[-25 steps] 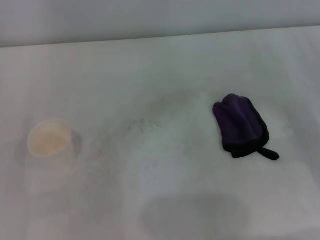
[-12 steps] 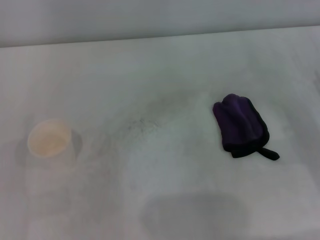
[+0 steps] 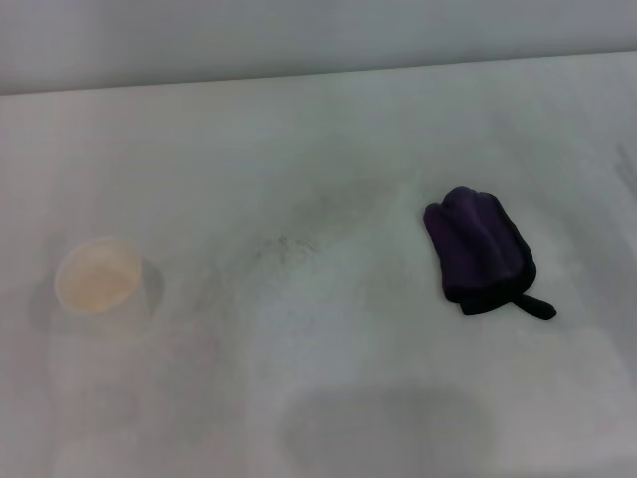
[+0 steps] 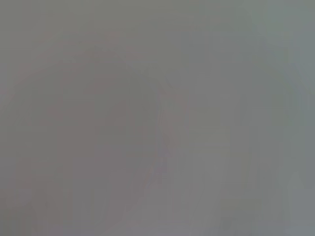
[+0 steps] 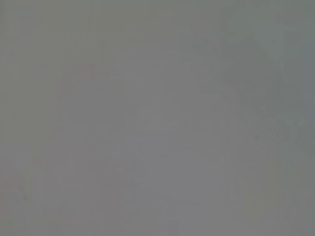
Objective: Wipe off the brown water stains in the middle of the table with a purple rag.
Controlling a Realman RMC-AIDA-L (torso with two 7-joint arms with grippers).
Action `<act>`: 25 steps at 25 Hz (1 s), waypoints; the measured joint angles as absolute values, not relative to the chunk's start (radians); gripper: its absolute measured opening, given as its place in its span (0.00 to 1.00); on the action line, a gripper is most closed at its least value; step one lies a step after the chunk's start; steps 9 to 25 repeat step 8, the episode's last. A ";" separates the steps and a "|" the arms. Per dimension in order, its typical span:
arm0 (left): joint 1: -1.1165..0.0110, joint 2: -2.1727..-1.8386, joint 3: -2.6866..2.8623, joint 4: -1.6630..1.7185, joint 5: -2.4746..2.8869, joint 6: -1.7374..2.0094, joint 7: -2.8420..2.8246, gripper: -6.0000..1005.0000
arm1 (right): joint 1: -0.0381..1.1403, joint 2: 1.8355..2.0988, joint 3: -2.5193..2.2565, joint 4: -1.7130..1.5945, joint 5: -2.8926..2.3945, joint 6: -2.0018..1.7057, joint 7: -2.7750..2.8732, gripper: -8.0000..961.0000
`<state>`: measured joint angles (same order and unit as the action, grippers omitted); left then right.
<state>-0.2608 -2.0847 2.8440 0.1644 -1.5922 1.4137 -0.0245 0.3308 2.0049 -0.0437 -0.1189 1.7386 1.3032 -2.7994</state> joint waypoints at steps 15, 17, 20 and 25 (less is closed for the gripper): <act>-0.261 -2.085 2.844 0.167 -1.592 1.412 -0.025 0.87 | 0.332 2.005 -0.038 -0.118 1.741 1.299 -2.807 0.90; -0.261 -2.085 2.844 0.167 -1.592 1.412 -0.025 0.87 | 0.332 2.005 -0.038 -0.118 1.741 1.299 -2.807 0.90; -0.261 -2.085 2.844 0.167 -1.592 1.412 -0.025 0.87 | 0.332 2.005 -0.038 -0.118 1.741 1.299 -2.807 0.90; -0.261 -2.085 2.844 0.167 -1.592 1.412 -0.025 0.87 | 0.332 2.005 -0.038 -0.118 1.741 1.299 -2.807 0.90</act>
